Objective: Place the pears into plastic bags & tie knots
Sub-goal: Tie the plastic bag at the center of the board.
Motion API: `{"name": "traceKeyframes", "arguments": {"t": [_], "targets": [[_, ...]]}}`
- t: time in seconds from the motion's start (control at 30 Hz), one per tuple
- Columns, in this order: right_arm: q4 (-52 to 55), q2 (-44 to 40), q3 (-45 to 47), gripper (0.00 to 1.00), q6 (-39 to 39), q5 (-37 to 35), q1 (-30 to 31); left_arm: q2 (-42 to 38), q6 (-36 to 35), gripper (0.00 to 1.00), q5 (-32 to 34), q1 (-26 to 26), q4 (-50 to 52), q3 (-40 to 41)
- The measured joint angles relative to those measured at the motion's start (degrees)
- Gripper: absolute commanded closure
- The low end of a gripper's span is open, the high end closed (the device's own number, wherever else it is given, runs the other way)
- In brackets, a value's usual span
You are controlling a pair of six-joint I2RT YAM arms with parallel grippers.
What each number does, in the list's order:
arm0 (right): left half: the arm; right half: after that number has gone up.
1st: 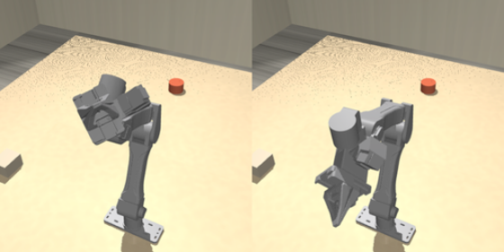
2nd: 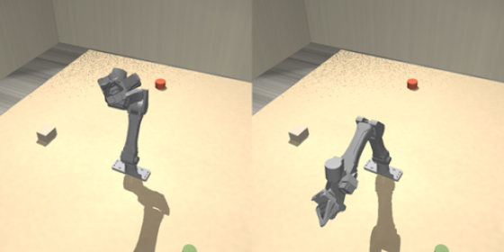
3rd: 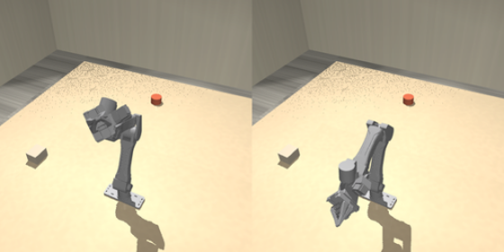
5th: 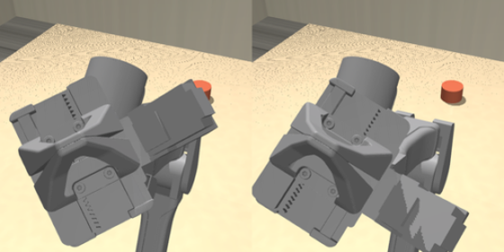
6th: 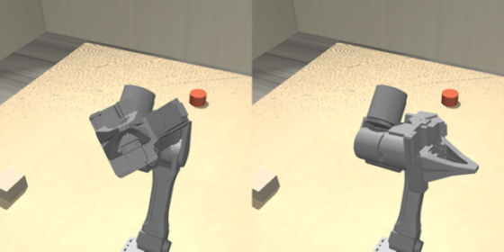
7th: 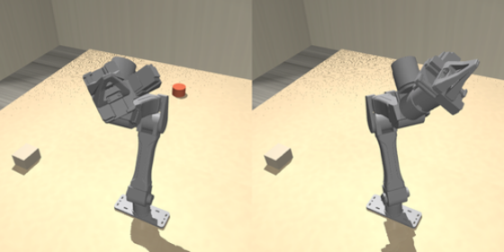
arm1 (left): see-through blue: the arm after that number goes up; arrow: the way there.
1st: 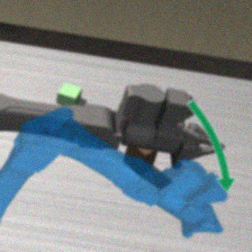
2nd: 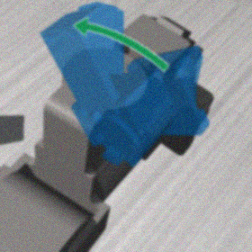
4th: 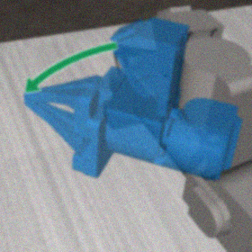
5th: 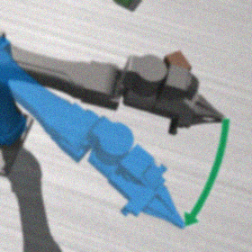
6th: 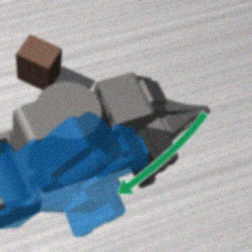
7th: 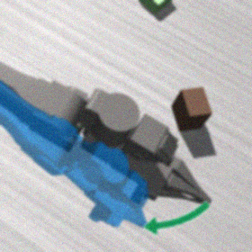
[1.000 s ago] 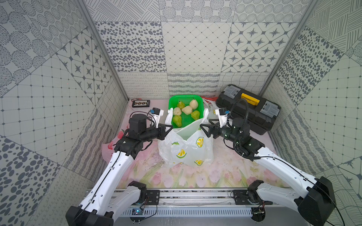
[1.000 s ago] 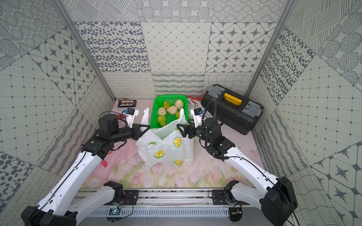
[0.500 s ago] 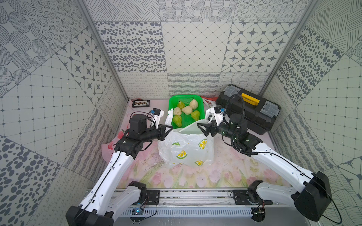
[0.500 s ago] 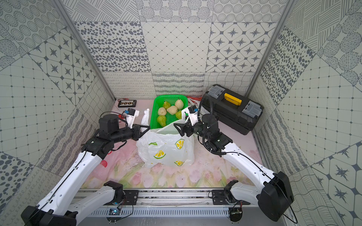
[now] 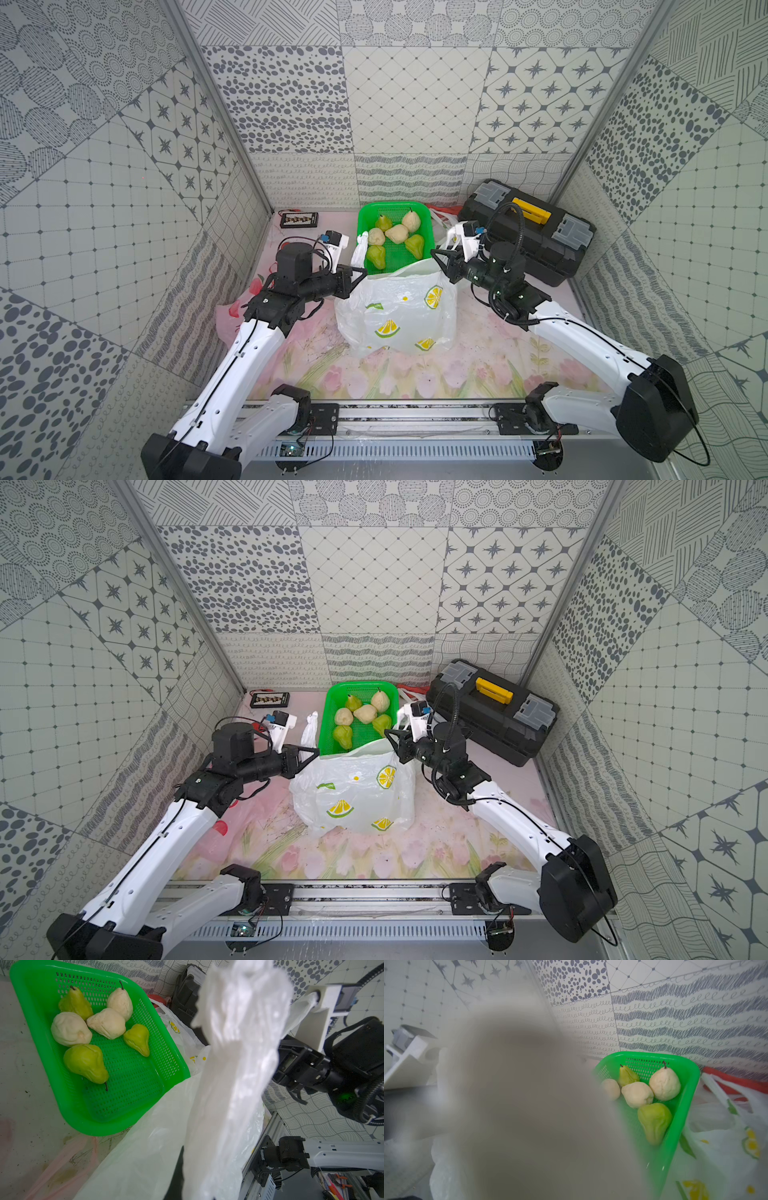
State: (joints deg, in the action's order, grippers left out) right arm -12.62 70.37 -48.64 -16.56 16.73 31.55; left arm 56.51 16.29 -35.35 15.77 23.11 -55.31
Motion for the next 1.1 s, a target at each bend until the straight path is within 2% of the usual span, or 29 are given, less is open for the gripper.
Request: {"name": "traceKeyframes", "arguments": {"t": [0.2, 0.33, 0.47, 0.6, 0.8, 1.1], "targets": [[12.9, -1.2, -4.5, 1.0, 7.0, -6.8, 8.8, 4.1, -1.4, 1.0, -2.1, 0.1, 5.6, -5.0], [24.7, -1.6, -11.3, 1.0, 13.3, -11.2, 16.1, 6.9, -3.1, 1.0, -5.5, 1.0, 9.2, -7.6], [36.8, 1.5, -21.2, 1.0, 18.4, -12.8, 20.9, 10.6, -6.5, 1.0, -8.5, 4.4, 12.9, -10.6], [46.6, 7.4, -30.7, 1.0, 22.6, -13.3, 21.8, 12.9, -10.1, 1.0, -11.2, 6.3, 15.4, -12.2], [54.9, 13.3, -36.2, 0.99, 25.6, -11.6, 21.7, 13.9, -14.4, 1.0, -16.6, 7.8, 16.3, -12.7], [59.5, 16.7, -39.0, 0.99, 26.2, -7.7, 21.7, 14.7, -18.4, 0.8, -21.3, 8.8, 16.9, -13.6]]}}
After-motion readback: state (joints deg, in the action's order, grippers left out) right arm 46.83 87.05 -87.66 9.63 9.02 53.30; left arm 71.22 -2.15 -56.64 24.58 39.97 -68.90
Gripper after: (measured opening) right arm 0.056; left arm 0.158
